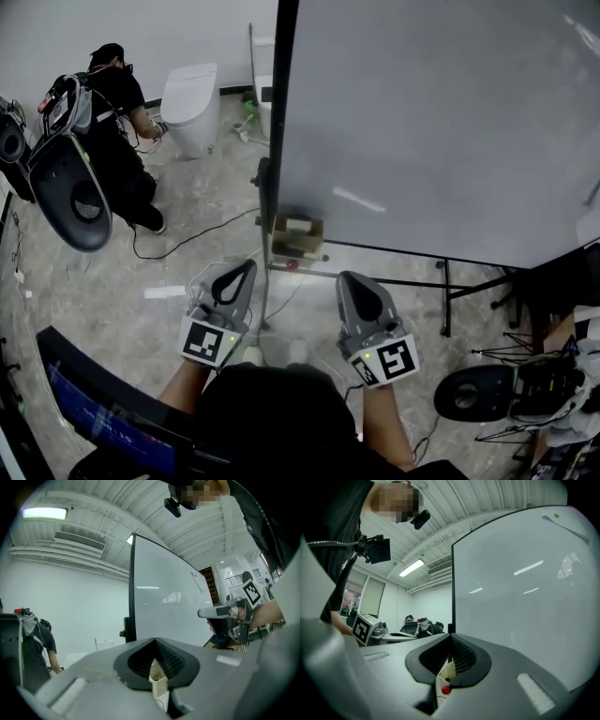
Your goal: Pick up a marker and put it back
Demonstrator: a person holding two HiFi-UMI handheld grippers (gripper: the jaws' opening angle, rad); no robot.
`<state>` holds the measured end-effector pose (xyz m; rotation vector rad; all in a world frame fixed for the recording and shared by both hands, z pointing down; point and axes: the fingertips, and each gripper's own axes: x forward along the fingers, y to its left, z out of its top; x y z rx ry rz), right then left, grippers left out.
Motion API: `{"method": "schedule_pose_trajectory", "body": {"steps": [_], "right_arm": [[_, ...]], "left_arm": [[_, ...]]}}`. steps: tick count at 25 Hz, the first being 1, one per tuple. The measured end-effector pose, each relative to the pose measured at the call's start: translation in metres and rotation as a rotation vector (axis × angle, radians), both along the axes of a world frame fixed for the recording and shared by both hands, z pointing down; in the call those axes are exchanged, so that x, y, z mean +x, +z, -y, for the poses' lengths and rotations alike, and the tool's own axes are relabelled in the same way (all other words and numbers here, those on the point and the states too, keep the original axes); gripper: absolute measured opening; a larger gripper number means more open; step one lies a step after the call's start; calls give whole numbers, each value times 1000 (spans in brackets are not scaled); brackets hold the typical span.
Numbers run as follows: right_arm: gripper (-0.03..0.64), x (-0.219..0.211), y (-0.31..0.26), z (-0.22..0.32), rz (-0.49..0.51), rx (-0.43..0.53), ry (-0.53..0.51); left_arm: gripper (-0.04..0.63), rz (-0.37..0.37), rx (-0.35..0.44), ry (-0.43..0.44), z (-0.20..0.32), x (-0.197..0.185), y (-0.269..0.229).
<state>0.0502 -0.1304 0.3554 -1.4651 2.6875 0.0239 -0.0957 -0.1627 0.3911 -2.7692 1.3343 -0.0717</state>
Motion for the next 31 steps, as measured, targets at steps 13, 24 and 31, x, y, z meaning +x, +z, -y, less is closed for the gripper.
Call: {"method": "schedule_pose_trajectory", "body": {"steps": [13,24,31], "right_arm": [[9,-1,8,0,-5,-4,28],[9,5,10,-3,-9,-7,55],[9,0,5,-11,-16,0,69]], "left_arm": [[6,-16,11,16,-2,-6,-3],[6,-26,-1,43,-3,2,0],[6,-26,-4,62,-10,-1,-1]]}}
